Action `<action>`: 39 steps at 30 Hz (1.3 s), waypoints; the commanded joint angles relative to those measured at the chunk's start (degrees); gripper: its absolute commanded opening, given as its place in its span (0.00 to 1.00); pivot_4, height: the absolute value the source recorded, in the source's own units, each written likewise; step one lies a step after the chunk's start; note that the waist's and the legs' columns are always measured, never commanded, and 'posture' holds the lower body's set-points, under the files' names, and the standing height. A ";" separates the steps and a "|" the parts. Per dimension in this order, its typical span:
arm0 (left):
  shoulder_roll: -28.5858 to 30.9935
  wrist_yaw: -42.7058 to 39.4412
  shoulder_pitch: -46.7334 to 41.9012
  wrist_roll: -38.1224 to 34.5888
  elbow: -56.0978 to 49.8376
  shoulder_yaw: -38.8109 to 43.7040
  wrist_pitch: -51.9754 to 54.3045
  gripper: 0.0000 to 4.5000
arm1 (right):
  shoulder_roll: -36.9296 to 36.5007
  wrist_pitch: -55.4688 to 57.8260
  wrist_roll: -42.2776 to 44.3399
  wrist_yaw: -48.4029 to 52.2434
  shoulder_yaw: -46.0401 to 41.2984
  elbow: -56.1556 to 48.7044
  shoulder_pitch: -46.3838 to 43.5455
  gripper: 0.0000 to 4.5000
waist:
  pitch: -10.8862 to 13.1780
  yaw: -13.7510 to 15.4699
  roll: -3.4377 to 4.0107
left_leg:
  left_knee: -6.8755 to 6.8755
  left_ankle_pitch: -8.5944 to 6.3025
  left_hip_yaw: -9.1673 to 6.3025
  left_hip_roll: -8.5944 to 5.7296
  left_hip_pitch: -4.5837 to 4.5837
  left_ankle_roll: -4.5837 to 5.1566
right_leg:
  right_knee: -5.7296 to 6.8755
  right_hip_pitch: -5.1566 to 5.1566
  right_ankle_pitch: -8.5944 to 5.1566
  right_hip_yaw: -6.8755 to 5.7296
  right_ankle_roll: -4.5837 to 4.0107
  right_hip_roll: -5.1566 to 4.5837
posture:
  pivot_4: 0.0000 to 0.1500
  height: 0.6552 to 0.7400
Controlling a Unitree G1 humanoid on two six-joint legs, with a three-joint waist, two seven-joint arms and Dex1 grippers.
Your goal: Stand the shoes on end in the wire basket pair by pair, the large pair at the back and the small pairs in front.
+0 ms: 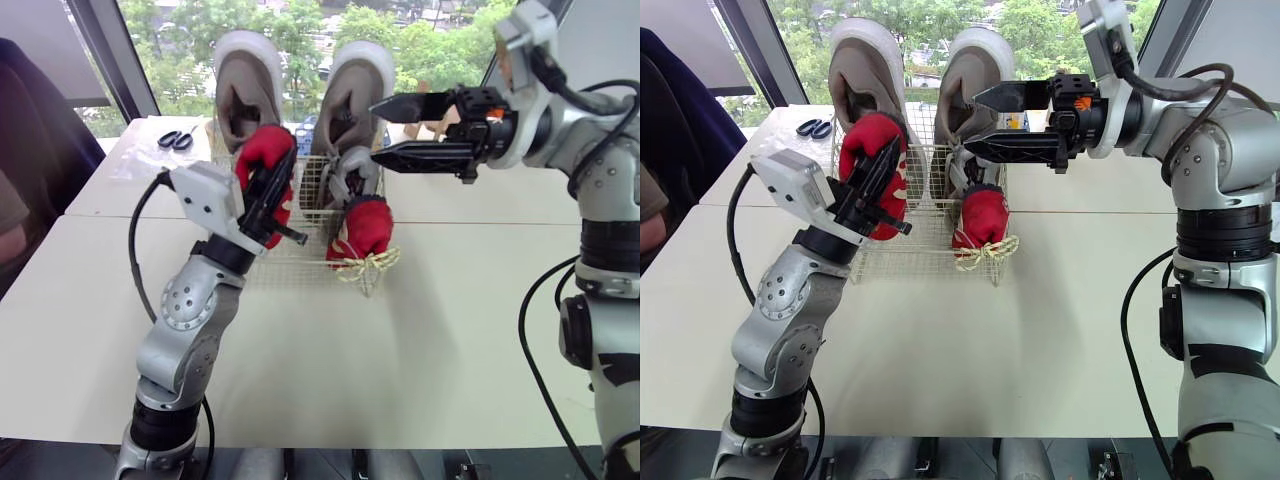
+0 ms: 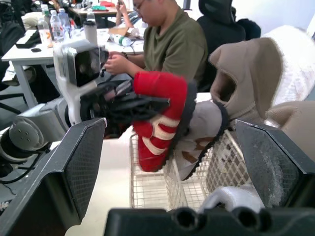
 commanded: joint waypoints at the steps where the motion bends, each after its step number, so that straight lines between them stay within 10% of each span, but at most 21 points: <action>1: -0.63 0.57 -1.05 2.10 -3.25 -0.48 -0.01 0.01 | -0.51 -0.52 -0.10 0.52 -0.97 -0.41 -2.15 1.00 | 0.01 0.01 0.01 | 0.00 0.00 0.01 0.00 -0.03 0.01 | 0.00 -0.03 0.01 0.00 0.01 0.00 | 1.00 1.00; 21: -7.68 0.21 21.01 -4.24 -2.81 3.67 -0.86 0.01 | -0.62 -0.08 0.00 -0.11 -1.72 -1.78 0.54 1.00 | -0.09 -0.33 0.24 | -0.09 -0.03 0.03 0.11 -0.01 0.00 | 0.00 -0.12 -0.09 0.04 -0.15 -0.16 | 1.00 1.00; 29: -1.92 3.39 25.14 -16.89 -13.03 11.24 9.95 0.76 | -0.79 0.30 0.62 -1.39 -2.93 -2.26 2.74 1.00 | -0.07 -0.08 0.26 | -0.08 -0.03 0.03 0.11 -0.02 0.01 | 0.00 -0.12 -0.09 0.01 -0.16 -0.11 | 1.00 1.00; 39: 18.50 -0.39 44.83 -39.42 -20.98 25.80 18.60 0.76 | -4.11 0.97 0.19 -3.08 -5.05 -3.43 10.20 1.00 | 0.02 -0.10 0.39 | -0.09 -0.05 0.02 0.11 -0.03 0.01 | -0.07 -0.12 -0.18 0.02 -0.30 -0.20 | 1.00 1.00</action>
